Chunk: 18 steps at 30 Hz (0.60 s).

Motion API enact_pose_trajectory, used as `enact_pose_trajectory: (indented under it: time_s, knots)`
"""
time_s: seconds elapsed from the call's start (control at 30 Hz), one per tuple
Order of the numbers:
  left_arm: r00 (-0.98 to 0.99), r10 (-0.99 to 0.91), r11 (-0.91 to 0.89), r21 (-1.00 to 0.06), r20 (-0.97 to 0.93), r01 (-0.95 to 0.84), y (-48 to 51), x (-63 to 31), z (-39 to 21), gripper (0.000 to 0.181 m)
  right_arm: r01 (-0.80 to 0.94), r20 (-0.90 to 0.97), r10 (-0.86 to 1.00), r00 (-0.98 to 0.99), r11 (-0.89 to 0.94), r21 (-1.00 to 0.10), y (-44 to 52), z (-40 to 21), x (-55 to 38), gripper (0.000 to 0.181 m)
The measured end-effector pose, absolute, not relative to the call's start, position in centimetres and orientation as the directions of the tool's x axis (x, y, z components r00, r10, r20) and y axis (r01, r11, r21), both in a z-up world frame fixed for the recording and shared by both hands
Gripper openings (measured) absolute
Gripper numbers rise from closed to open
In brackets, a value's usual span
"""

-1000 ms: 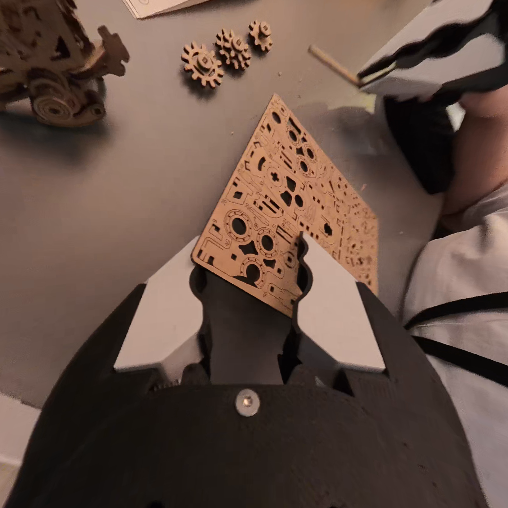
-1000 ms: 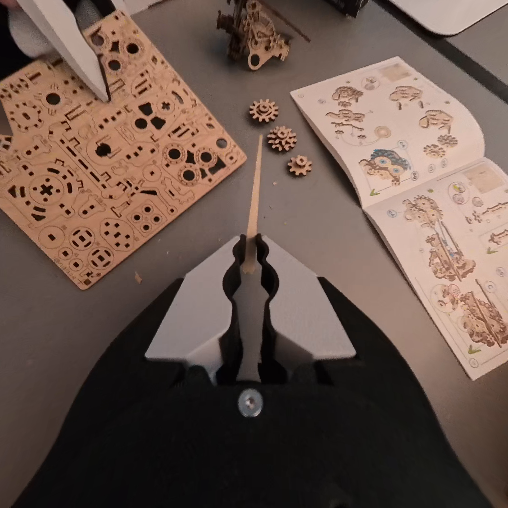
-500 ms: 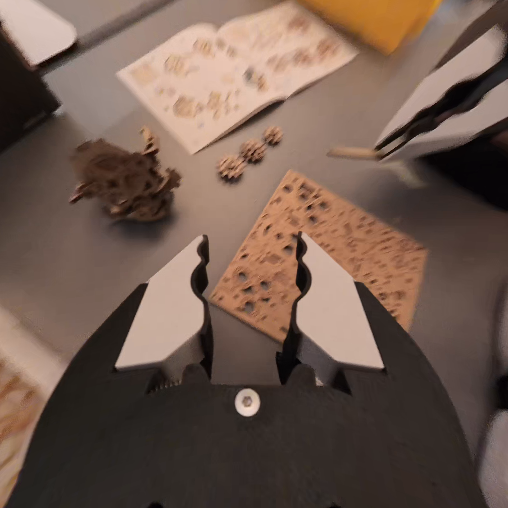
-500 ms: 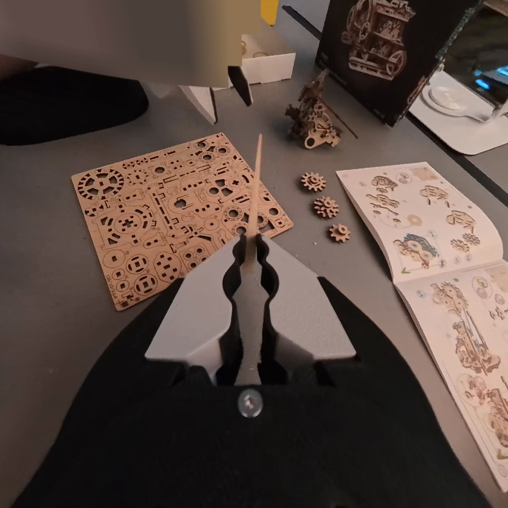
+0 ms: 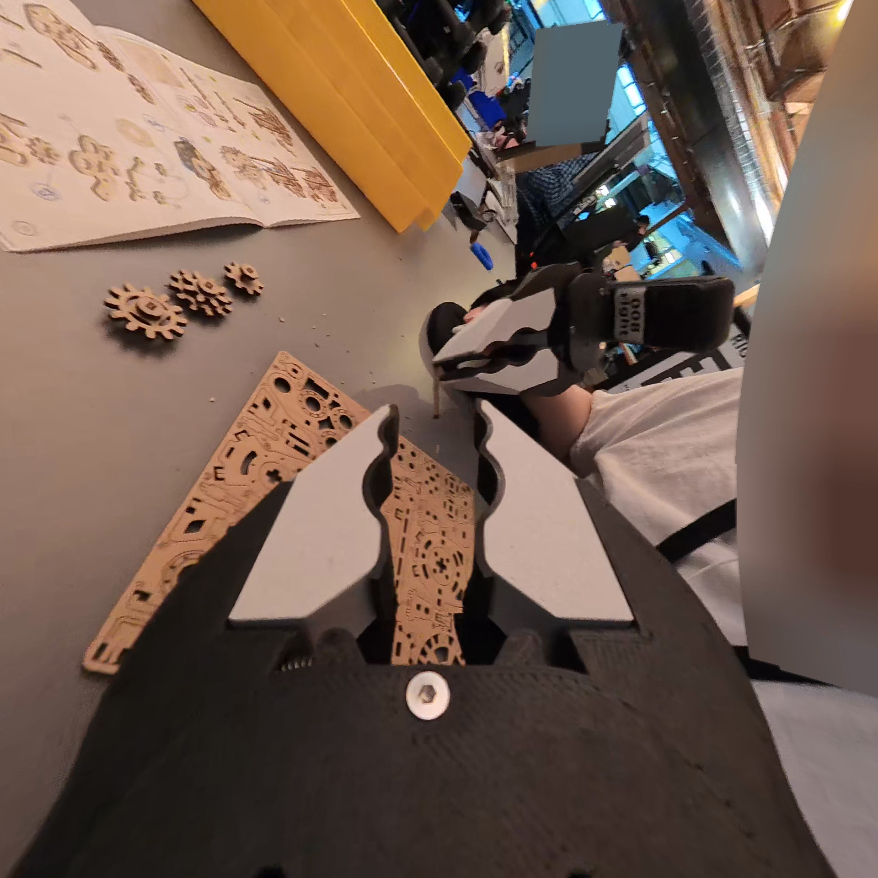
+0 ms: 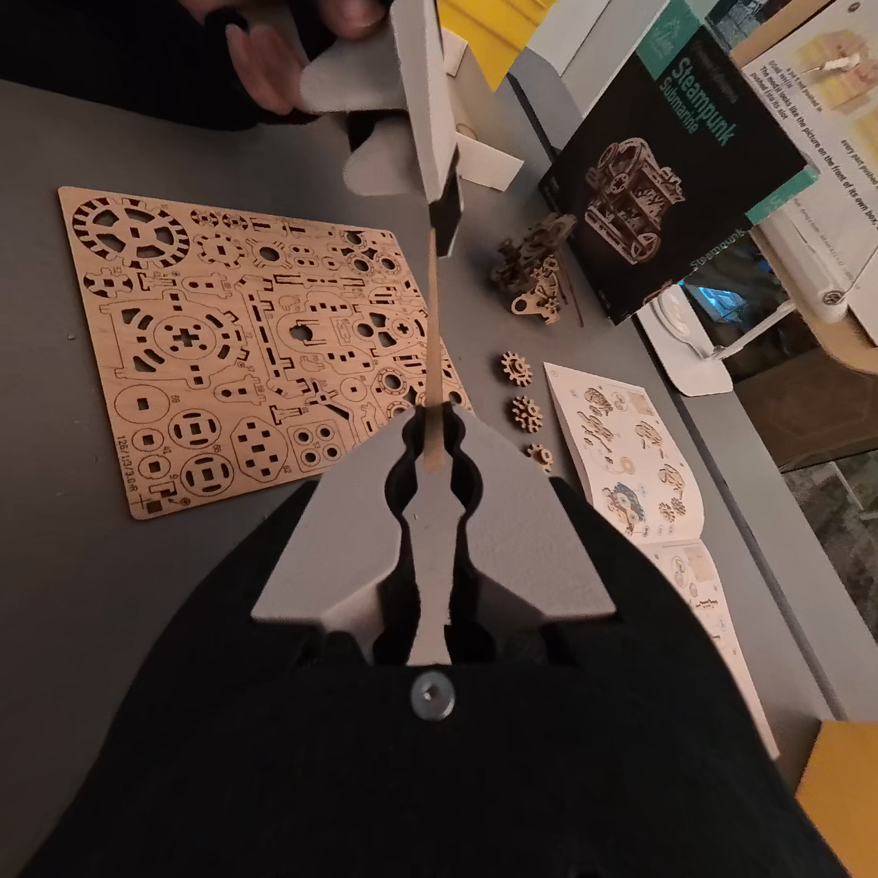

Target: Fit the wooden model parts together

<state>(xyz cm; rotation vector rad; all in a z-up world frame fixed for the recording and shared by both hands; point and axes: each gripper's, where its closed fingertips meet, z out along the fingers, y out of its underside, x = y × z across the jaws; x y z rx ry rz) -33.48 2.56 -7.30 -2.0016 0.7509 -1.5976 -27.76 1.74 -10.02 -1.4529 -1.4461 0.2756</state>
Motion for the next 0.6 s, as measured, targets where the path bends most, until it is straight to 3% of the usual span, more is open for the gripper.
enact_pose_trajectory:
  time_s: [0.1, 0.23, 0.47, 0.6]
  knots:
    - [0.115, -0.641, -0.767, -0.627, 0.759, -0.14, 1.7, -33.0, -7.3, 0.025, 0.613, 0.481, 0.843, 0.242, 0.251, -0.749, 1.6, -10.2, -28.0, 0.006]
    - [0.108, -0.655, -0.754, -0.634, 0.748, -0.173, 1.2, -32.6, -7.8, 0.003, 0.604, 0.497, 0.836, 0.233, 0.276, -0.748, 1.3, -9.9, -28.2, 0.006]
    - [0.126, -0.696, -0.716, -0.671, 0.707, -0.193, 1.2, -32.9, -7.9, 0.0, 0.545, 0.44, 0.86, 0.259, 0.246, -0.801, 1.3, -9.4, -28.3, 0.008]
    - [0.083, -0.721, -0.693, -0.712, 0.688, -0.115, 1.6, -33.5, -6.4, 0.001, 0.32, 0.135, 0.908, 0.396, 0.001, -0.947, 2.9, -7.3, -27.2, 0.044]
